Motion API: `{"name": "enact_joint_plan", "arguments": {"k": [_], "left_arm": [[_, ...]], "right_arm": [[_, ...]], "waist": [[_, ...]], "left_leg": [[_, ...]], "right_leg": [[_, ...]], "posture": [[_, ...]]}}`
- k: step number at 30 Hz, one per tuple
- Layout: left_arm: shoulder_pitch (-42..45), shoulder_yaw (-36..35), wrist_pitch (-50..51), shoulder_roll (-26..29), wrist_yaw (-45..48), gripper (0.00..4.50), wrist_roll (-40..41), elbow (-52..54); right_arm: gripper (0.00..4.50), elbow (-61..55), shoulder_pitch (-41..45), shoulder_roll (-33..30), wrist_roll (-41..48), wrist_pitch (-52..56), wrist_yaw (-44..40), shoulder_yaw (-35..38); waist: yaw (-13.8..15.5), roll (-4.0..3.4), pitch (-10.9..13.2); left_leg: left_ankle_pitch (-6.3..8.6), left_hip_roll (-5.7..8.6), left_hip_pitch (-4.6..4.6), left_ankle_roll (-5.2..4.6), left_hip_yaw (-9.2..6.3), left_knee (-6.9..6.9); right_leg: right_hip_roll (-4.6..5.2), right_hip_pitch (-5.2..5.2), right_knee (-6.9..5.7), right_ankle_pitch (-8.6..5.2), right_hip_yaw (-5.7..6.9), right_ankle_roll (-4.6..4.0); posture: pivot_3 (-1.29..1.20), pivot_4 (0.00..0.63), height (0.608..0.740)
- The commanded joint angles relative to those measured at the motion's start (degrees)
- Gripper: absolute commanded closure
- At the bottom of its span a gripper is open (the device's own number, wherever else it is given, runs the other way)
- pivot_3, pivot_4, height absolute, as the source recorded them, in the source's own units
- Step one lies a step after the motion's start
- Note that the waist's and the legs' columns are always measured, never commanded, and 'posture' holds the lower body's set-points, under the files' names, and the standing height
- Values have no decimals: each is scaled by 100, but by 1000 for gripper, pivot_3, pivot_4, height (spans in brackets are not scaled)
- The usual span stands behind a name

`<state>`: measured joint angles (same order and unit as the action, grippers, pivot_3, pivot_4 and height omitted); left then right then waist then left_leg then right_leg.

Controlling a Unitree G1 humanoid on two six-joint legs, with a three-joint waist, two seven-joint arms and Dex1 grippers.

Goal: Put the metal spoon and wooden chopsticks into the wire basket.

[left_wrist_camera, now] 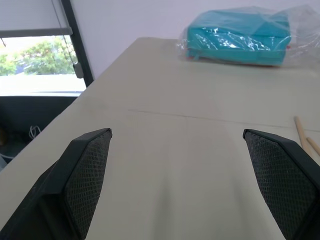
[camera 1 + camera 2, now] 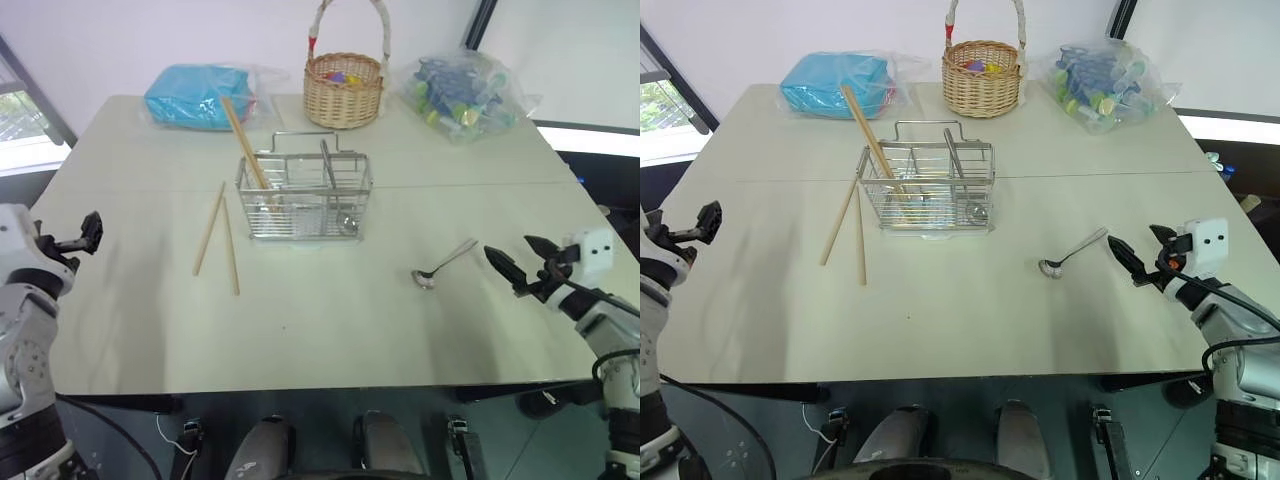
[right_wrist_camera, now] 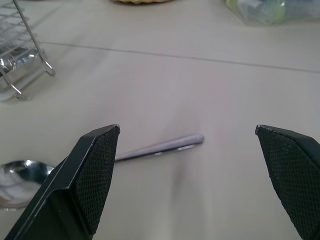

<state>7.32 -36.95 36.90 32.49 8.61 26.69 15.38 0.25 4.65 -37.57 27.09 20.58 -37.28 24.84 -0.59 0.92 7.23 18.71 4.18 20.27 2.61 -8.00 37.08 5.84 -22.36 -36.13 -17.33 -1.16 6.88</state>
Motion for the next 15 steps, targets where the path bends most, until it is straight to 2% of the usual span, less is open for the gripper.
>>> {"name": "enact_joint_plan", "arguments": {"k": [1,6,9,12,15], "left_arm": [[99,-126,-34,165,48,61,20,70],[275,-89,35,258,72,61,83,84],[630,2,335,488,600,61,682,272],[727,236,955,986,1630,61,1649,676],[260,614,1124,1767,2980,61,2039,1157]], "right_arm": [[0,31,273,-170,-76,-228,-95,11],[0,286,658,-242,-178,-302,-232,-155],[0,505,1200,-556,-345,-417,-823,-635],[0,938,1962,-886,-569,-581,-1661,-1256],[0,1487,2677,-1123,-920,-1035,-2616,-1924]], "waist": [[-1,0,0],[-2,0,0],[-8,-2,2],[-31,-3,2],[-81,-9,5]], "left_leg": [[0,0,0,0,1,0],[0,0,0,0,0,0],[0,0,3,0,1,6],[0,1,3,0,4,5],[0,1,1,0,3,-7]], "right_leg": [[0,0,0,0,0,0],[0,-1,-1,0,2,0],[0,-1,-1,0,4,0],[1,-2,-1,0,4,0],[2,-7,-1,0,4,0]], "posture": [[0,150,740],[0,150,740],[0,150,740],[0,150,740],[0,150,740]]}}
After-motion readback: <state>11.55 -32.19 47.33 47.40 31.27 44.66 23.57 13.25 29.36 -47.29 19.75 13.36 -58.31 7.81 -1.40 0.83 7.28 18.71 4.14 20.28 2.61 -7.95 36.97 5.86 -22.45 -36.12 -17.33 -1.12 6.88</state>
